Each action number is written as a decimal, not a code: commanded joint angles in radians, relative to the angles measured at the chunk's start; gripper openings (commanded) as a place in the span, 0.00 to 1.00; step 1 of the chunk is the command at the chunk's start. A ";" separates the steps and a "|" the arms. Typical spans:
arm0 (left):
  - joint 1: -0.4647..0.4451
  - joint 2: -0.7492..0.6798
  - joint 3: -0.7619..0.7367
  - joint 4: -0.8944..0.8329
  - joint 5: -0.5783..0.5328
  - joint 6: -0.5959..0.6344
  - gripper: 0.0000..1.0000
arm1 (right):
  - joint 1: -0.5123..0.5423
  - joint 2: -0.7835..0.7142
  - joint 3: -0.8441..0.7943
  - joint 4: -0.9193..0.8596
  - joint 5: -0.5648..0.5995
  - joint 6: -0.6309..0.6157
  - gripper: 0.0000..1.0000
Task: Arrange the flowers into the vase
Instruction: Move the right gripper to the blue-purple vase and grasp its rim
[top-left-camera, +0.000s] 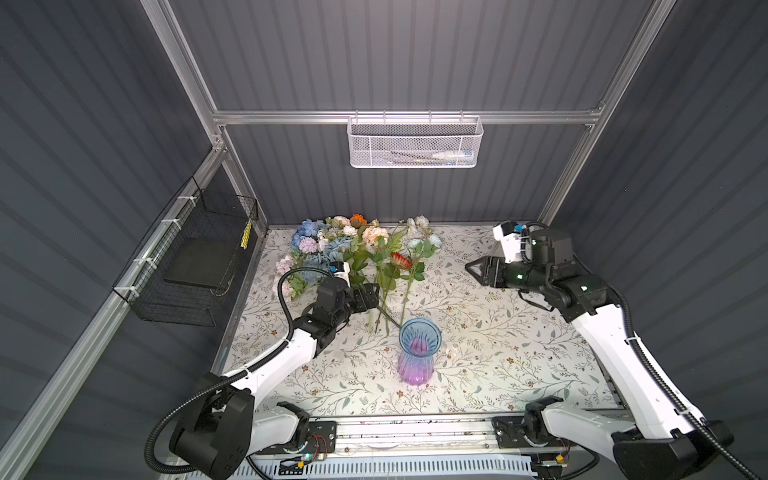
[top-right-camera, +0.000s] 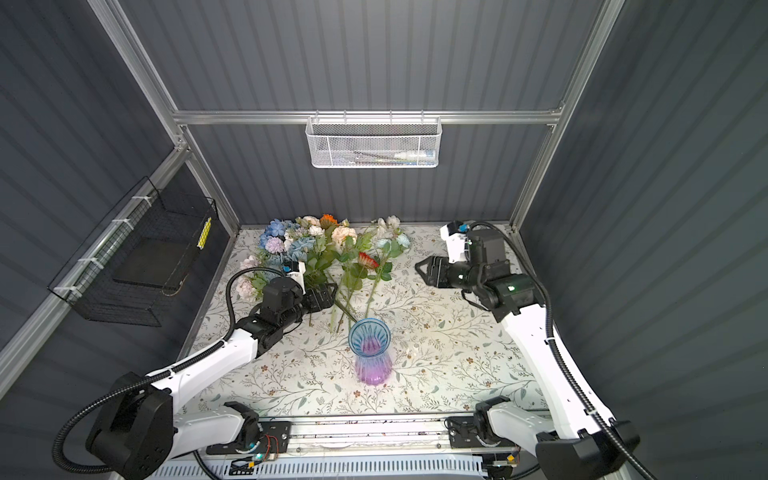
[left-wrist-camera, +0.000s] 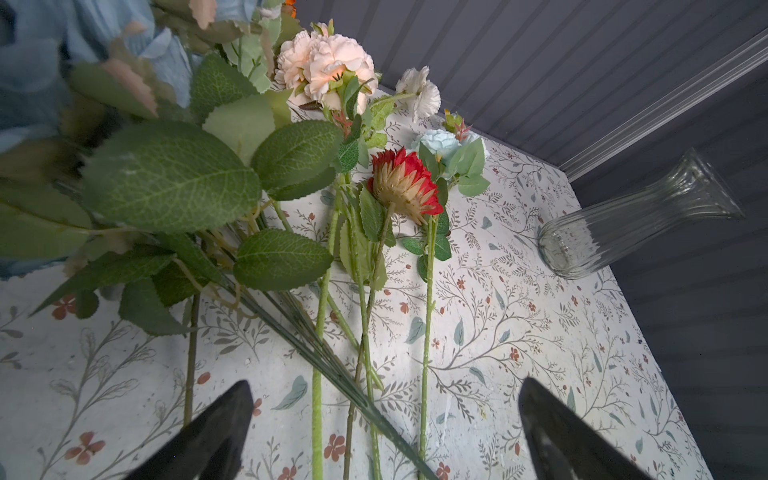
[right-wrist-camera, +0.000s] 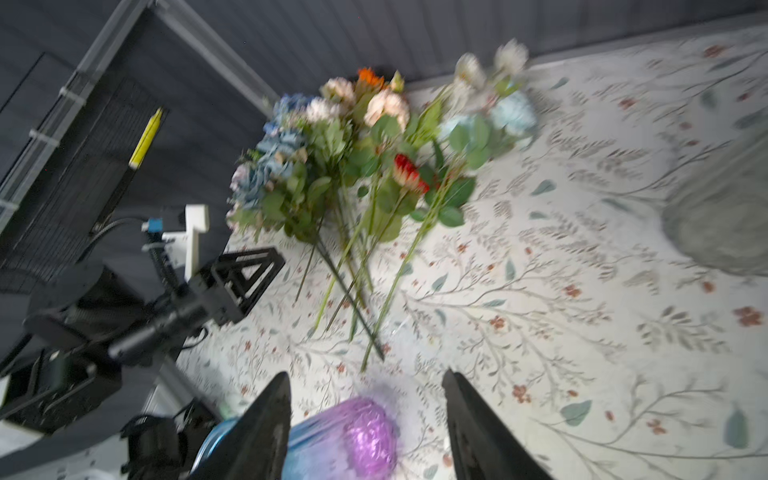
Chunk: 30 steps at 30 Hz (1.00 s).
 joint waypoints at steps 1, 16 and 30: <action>-0.003 -0.006 0.022 0.007 -0.019 -0.016 1.00 | 0.093 -0.037 -0.027 -0.062 -0.052 0.014 0.59; -0.003 0.011 0.033 0.023 -0.025 -0.048 1.00 | 0.426 0.057 -0.061 -0.168 0.045 0.030 0.59; -0.002 -0.051 -0.008 -0.010 -0.053 -0.030 1.00 | 0.451 0.169 -0.067 -0.138 0.072 0.049 0.21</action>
